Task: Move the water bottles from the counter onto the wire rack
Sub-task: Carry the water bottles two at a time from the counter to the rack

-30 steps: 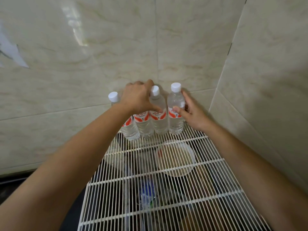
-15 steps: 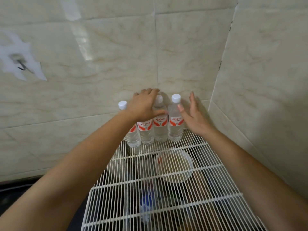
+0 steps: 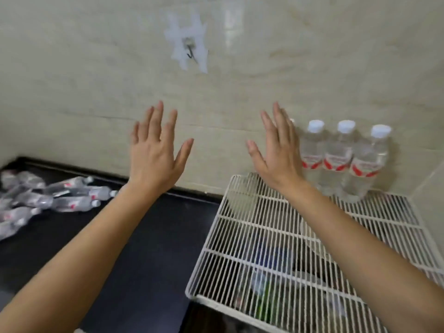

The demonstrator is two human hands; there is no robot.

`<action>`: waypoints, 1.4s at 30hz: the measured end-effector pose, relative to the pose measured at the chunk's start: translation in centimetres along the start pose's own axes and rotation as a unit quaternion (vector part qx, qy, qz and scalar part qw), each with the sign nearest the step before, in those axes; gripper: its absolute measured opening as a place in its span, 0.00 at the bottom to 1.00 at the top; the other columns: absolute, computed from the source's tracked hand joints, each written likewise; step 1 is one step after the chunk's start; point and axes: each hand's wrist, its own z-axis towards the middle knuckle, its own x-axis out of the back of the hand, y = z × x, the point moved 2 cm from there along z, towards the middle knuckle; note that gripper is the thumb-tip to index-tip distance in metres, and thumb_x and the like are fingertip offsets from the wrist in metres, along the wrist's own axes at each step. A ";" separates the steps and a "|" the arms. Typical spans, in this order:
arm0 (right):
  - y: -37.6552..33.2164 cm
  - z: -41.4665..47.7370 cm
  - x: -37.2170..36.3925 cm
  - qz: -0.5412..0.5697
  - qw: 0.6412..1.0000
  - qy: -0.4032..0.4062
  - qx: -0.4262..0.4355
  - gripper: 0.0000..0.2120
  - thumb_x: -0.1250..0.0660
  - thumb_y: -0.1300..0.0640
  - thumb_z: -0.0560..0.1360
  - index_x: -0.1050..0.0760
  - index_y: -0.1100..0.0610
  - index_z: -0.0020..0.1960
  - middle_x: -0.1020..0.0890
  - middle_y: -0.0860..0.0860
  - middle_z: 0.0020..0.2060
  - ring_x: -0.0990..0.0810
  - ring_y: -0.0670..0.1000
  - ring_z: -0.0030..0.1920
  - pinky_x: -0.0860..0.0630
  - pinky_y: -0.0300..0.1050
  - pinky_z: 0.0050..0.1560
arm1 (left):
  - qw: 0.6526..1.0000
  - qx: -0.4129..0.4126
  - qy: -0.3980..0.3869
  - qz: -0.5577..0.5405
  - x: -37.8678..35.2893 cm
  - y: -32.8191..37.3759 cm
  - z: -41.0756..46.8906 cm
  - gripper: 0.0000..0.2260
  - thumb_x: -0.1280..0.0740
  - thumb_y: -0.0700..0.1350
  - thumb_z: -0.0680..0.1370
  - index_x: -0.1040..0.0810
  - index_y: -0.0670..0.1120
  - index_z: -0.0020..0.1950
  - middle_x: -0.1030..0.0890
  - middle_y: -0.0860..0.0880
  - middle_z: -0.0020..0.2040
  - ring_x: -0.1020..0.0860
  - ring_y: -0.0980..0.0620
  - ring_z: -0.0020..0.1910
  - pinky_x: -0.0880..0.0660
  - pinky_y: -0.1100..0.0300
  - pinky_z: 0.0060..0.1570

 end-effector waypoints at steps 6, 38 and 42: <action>-14.9 0.9 -9.4 0.067 0.992 -0.073 0.081 0.32 0.41 0.43 0.81 0.38 0.60 0.78 0.40 0.62 0.80 0.42 0.62 0.80 0.42 0.63 0.77 | 0.991 0.097 -0.025 0.089 6.0 -14.6 -9.2 0.29 0.46 0.59 0.82 0.34 0.41 0.77 0.37 0.36 0.78 0.39 0.36 0.77 0.40 0.35 0.71; -48.5 -0.7 -49.9 0.099 0.948 -0.299 0.048 0.35 0.44 0.37 0.81 0.42 0.57 0.80 0.42 0.58 0.81 0.43 0.58 0.80 0.45 0.57 0.79 | 0.935 0.223 -0.256 0.103 -1.2 -62.7 -27.2 0.33 0.45 0.61 0.79 0.34 0.38 0.75 0.33 0.36 0.76 0.35 0.36 0.76 0.34 0.36 0.69; -48.5 -0.3 -55.4 0.091 0.934 -0.344 0.023 0.36 0.41 0.37 0.81 0.42 0.56 0.80 0.42 0.58 0.81 0.43 0.59 0.80 0.43 0.58 0.79 | 0.931 0.210 -0.283 0.098 -4.8 -65.8 -26.3 0.33 0.43 0.60 0.79 0.34 0.38 0.75 0.33 0.36 0.76 0.35 0.36 0.76 0.34 0.36 0.69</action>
